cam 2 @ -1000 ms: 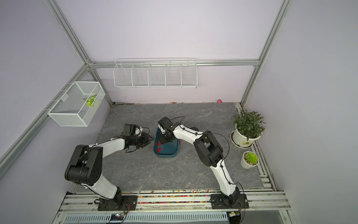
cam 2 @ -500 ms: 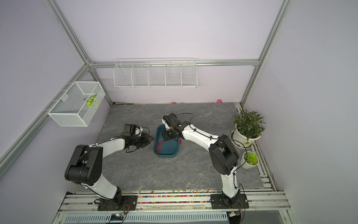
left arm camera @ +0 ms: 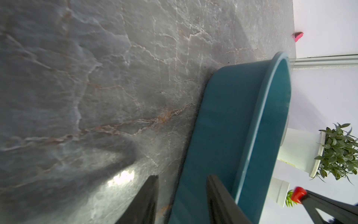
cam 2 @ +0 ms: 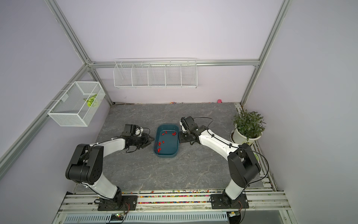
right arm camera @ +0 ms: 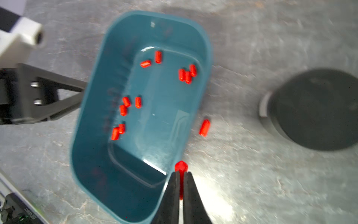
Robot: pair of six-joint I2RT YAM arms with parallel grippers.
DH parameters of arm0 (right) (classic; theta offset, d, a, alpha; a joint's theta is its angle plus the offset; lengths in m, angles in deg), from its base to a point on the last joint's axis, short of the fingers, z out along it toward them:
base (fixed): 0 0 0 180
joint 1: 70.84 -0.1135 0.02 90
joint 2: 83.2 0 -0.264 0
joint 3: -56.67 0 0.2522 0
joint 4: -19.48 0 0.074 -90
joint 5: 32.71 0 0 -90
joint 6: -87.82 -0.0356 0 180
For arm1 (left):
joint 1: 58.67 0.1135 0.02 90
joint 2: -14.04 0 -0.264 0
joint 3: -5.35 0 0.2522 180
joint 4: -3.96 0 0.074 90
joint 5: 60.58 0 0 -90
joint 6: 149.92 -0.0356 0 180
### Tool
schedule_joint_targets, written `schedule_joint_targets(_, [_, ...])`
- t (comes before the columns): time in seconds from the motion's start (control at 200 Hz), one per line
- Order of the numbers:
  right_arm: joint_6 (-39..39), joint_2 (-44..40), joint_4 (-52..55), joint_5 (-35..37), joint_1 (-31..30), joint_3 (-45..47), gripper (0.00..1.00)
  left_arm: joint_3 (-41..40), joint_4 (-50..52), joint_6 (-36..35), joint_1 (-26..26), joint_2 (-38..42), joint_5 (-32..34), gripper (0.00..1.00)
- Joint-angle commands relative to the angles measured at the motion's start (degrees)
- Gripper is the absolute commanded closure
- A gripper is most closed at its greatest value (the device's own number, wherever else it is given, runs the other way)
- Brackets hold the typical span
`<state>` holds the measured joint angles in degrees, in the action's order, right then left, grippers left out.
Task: Take the screw protection sleeves out of the storage box
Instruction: Place the screw protection sleeve at the center of the board.
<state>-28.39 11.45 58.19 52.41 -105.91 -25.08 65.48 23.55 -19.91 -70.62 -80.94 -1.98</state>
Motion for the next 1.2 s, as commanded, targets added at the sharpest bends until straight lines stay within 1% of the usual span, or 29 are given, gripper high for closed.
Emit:
schedule_joint_targets(0.0, [-1.47,-2.01,-2.08,0.51,1.31,3.19,0.9,0.07,-1.18,-0.33,0.09,-0.76,-0.38,0.53])
schedule_joint_targets(0.21, [-2.85,-0.26,-4.59,-1.21,3.55,6.0,0.9,0.22,-1.01,-0.35,0.12,-0.99,-0.42,0.53])
schedule_joint_targets(0.345, [-3.55,2.02,-5.08,-2.0,4.04,5.16,0.9,0.24,-1.12,-0.32,0.13,-1.16,-0.51,0.53])
schedule_joint_targets(0.685, [-5.59,9.06,-7.79,-6.75,4.31,2.44,0.9,0.34,-1.13,-0.35,0.1,-1.42,-0.73,0.53])
schedule_joint_targets(1.195, [-7.29,12.21,-5.06,-5.93,4.31,0.32,0.88,0.4,-1.24,-0.37,0.1,-1.58,-0.92,0.53])
